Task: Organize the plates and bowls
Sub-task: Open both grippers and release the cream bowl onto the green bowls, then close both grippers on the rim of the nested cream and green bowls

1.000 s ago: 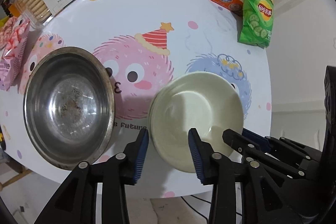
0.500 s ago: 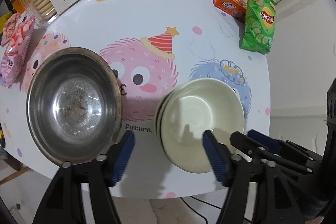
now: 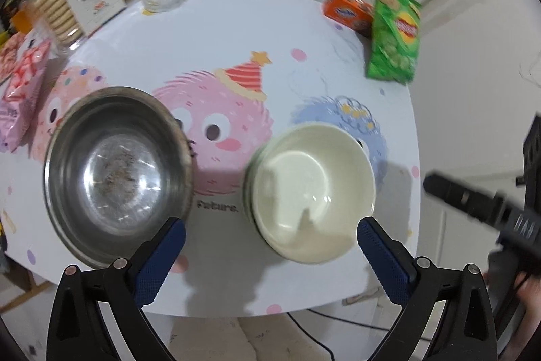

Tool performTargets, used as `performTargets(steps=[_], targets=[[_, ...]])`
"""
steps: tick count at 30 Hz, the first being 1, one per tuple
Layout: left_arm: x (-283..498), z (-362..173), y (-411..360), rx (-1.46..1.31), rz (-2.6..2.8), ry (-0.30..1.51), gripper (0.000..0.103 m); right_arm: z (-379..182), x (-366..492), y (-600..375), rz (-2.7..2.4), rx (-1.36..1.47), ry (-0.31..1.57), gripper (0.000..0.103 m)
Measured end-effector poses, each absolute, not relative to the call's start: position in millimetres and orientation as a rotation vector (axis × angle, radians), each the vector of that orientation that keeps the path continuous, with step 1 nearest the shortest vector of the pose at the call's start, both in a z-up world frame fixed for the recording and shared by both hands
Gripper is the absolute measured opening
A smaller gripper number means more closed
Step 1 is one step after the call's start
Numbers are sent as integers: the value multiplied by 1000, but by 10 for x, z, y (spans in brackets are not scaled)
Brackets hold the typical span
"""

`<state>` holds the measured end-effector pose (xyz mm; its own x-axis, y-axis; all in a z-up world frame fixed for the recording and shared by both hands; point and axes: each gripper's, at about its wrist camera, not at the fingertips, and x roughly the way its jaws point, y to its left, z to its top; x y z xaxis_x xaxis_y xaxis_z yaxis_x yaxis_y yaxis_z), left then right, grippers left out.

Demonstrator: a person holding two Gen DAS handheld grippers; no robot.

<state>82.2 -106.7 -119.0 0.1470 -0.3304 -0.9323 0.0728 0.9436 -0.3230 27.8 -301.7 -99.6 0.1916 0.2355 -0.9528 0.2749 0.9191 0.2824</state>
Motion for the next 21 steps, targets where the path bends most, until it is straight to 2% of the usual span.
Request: performTargets(steps=[8, 21], targets=[[739, -1347, -1231, -213, -311, 1424, 103, -1007, 316, -2841, 83, 399, 1359, 103], [679, -1718, -1289, -211, -297, 1457, 102, -1509, 379, -2597, 139, 447, 1453, 103]])
